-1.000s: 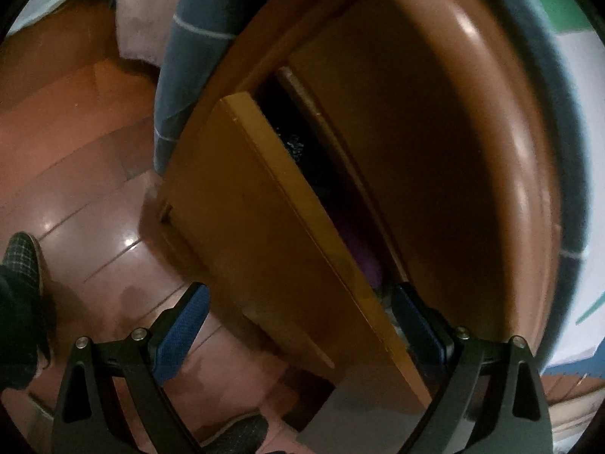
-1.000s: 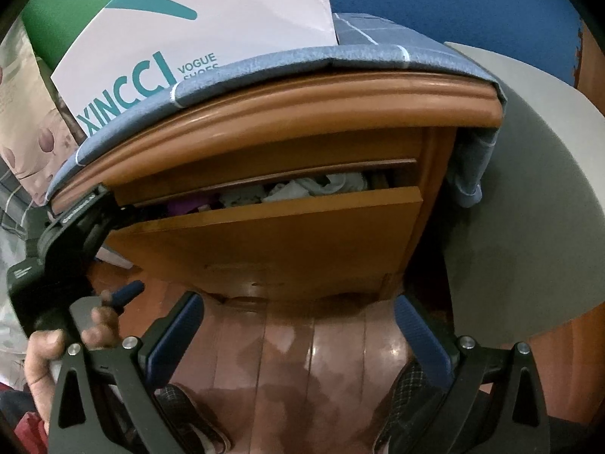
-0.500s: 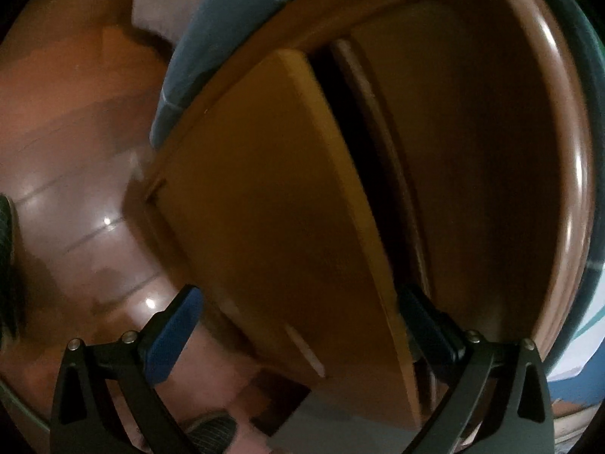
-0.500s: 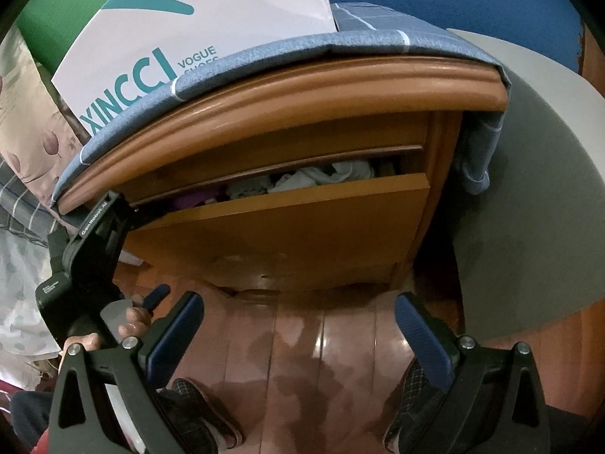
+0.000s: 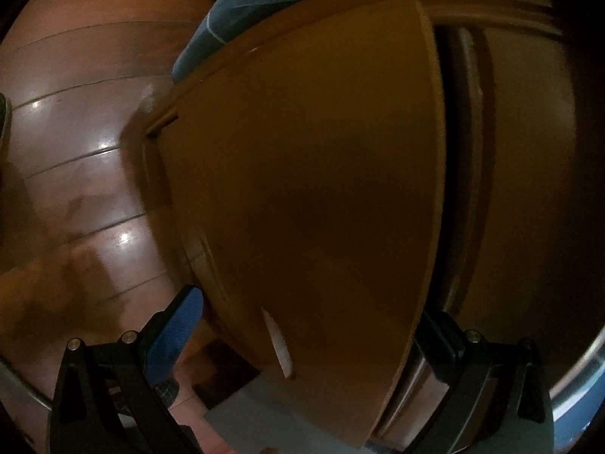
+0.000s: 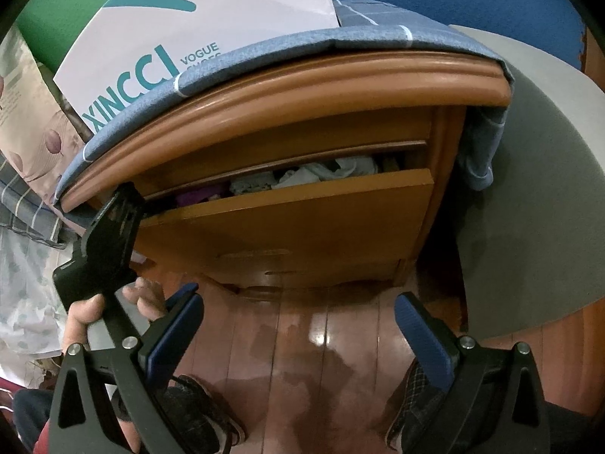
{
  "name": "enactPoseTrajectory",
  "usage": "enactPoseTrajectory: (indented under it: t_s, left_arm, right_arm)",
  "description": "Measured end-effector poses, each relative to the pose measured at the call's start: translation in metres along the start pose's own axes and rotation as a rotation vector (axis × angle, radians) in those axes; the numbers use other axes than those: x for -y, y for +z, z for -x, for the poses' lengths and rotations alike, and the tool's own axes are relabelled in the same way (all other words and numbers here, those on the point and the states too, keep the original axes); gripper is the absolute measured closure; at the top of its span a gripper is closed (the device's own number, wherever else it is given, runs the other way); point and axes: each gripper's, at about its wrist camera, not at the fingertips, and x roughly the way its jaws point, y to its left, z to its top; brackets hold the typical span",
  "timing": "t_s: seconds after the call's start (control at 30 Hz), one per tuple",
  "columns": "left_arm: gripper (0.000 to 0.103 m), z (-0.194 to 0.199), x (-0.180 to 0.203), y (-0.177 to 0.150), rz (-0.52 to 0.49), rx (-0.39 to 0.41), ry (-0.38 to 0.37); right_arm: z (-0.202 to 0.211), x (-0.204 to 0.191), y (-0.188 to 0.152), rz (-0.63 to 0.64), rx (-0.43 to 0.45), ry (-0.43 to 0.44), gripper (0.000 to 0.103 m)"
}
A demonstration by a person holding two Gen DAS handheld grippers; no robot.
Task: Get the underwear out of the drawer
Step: 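Grasp the drawer front edge with the left gripper and pull it open, then release the drawer front with the left gripper and back away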
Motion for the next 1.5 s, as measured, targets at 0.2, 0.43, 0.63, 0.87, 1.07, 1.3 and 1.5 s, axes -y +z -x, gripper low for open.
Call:
enactPoseTrajectory:
  t_s: [0.2, 0.43, 0.63, 0.87, 1.07, 1.3, 1.5]
  left_arm:
    - [0.000, 0.000, 0.006, -0.002, 0.019, 0.019, 0.067]
    - [0.000, 0.008, 0.015, -0.005, -0.009, 0.064, 0.197]
    - [0.000, 0.034, 0.025, -0.018, -0.033, 0.140, 0.292]
    - [0.000, 0.045, 0.019, -0.028, -0.077, 0.147, 0.322]
    - [0.000, 0.058, 0.014, -0.032, -0.116, 0.136, 0.352]
    - [0.000, 0.065, -0.010, -0.041, -0.148, 0.130, 0.354]
    - [0.000, 0.079, -0.014, -0.052, -0.193, 0.126, 0.364]
  right_arm:
    - [0.000, 0.000, 0.000, -0.014, -0.002, 0.001, 0.000]
    - [0.002, 0.005, 0.002, -0.041, -0.002, 0.002, 0.000]
    - [0.008, 0.004, 0.005, -0.038, 0.020, -0.016, 0.000]
    - [0.020, 0.006, 0.011, -0.037, 0.056, -0.030, 0.000]
    - [0.028, 0.011, 0.016, -0.037, 0.080, -0.042, 0.000]
    - [0.029, 0.011, 0.019, -0.028, 0.087, -0.053, 0.000]
    - [0.027, 0.013, 0.019, -0.035, 0.085, -0.057, 0.000]
